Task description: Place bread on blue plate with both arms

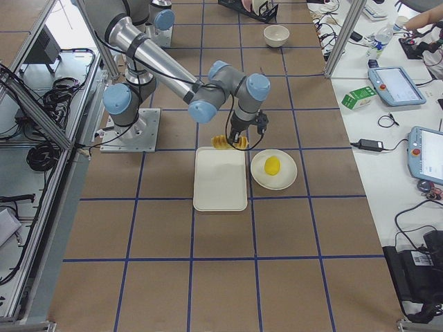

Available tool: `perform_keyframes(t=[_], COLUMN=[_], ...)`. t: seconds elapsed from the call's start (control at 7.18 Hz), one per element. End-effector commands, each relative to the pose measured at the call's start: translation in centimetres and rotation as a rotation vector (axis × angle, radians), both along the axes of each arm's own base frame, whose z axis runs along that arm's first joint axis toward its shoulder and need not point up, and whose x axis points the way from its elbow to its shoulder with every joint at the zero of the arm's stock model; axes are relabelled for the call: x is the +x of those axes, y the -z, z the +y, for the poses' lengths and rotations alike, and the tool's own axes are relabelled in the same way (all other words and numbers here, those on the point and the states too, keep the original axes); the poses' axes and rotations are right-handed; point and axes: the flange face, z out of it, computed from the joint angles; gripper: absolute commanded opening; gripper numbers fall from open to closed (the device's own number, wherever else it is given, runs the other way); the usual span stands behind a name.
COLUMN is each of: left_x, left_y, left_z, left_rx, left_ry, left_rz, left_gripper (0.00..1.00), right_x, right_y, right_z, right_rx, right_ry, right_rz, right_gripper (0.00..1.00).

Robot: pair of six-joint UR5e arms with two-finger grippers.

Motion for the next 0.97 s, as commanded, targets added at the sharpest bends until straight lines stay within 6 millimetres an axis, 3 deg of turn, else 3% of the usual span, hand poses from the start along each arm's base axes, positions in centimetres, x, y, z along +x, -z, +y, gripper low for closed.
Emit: perform_keyframes(t=[0.0,0.14,0.42,0.7,0.84], left_x=[-4.9,-8.9,-21.0,-32.4,-37.4], left_y=[-1.6,-1.7,-0.6,-0.1,2.8], left_z=[2.3,0.5,-3.8,-9.4,-10.7], left_rx=[0.124,0.098,-0.035,-0.312,-0.391], left_ry=[0.133,0.307,0.453,0.662,0.747], left_rz=[0.238,0.352,0.535,0.48,0.434], left_gripper=[0.0,0.0,0.0,0.0,0.0], right_x=[4.9,7.6,12.8,18.7,20.8], right_y=[-6.2,-8.1,-10.4,-10.9,-10.6], right_z=[-2.6,-3.1,-3.5,-3.3,-3.2], right_rx=[0.01,0.025,0.014,0.002,0.007], right_ry=[-0.029,-0.03,-0.045,-0.043,-0.051], right_rz=[0.01,0.016,0.004,-0.01,-0.005], right_gripper=[0.0,0.0,0.0,0.0,0.0])
